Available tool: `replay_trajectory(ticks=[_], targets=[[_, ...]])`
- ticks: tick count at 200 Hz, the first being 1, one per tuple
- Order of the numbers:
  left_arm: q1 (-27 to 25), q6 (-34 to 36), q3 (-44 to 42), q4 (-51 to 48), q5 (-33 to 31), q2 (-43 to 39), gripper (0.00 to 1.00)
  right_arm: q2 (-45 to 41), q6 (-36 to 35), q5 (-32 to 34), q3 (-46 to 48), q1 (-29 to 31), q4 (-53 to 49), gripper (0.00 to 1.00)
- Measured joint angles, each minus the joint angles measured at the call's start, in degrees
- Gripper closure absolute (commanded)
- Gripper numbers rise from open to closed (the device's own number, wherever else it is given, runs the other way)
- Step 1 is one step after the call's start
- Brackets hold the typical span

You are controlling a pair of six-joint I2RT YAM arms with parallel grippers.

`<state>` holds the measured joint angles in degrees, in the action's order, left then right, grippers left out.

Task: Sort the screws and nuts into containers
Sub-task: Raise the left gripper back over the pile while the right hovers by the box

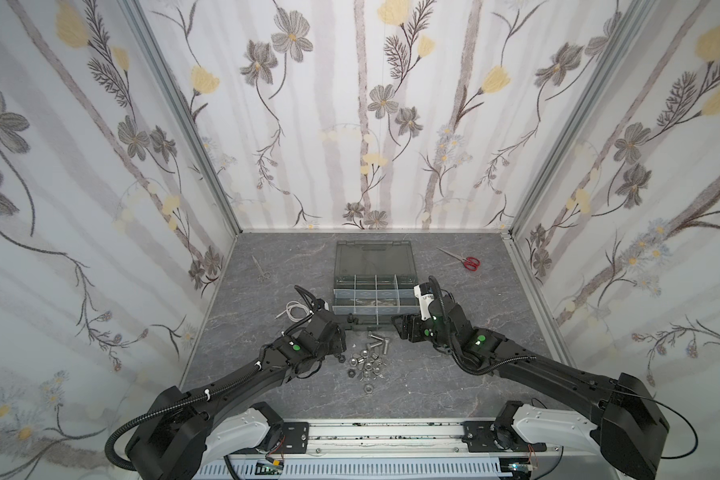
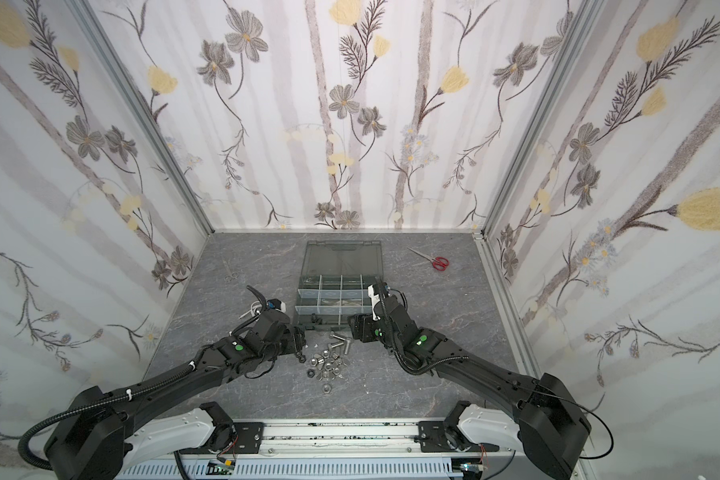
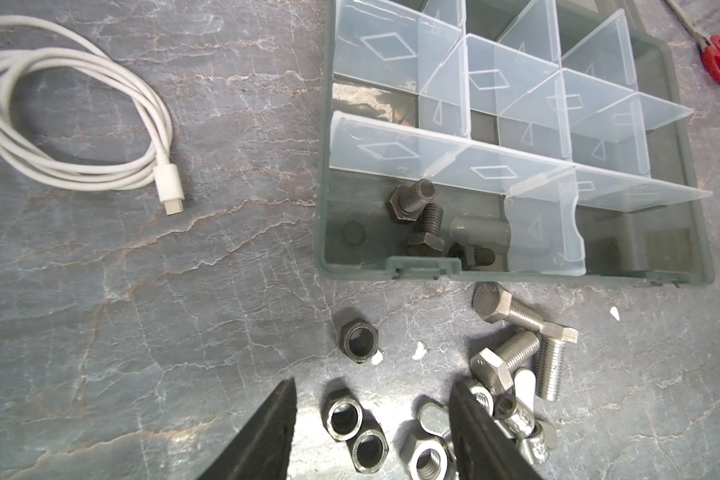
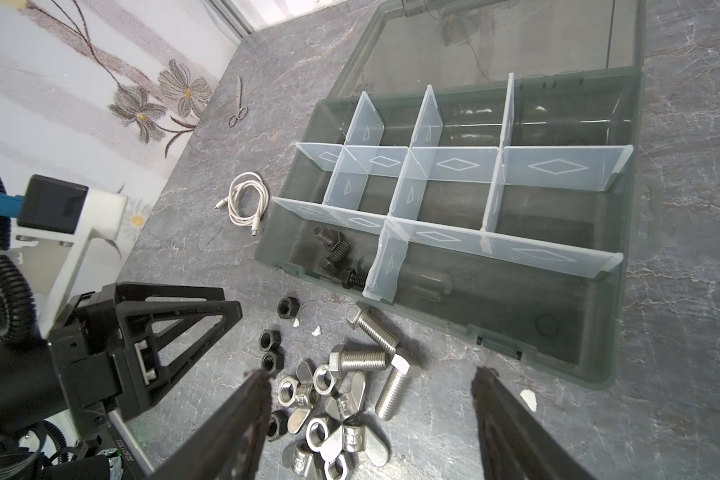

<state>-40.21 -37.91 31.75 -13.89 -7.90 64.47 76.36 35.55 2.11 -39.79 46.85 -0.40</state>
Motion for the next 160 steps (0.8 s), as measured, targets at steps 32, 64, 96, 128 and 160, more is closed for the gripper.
replay_trajectory(ticks=[32,64,96,128,160], targets=[[-0.2,0.0,0.0,0.02,0.02,0.96,0.39,0.0,0.04,0.0,-0.39,1.77,-0.22,0.24],[-0.31,-0.28,0.0,0.04,0.0,1.16,0.39,0.15,0.42,0.17,-0.39,1.79,-0.13,0.24],[-0.37,-1.75,0.15,0.22,0.39,2.14,0.4,1.49,0.61,-0.26,-2.16,1.84,-0.09,0.24],[-0.48,-1.92,0.15,0.26,0.11,4.15,0.4,3.93,-0.37,-0.9,-5.55,1.88,-0.63,0.24],[-0.55,-1.88,0.87,0.33,-1.09,4.72,0.4,4.74,-1.57,-1.7,-7.26,1.88,-1.42,0.24]])
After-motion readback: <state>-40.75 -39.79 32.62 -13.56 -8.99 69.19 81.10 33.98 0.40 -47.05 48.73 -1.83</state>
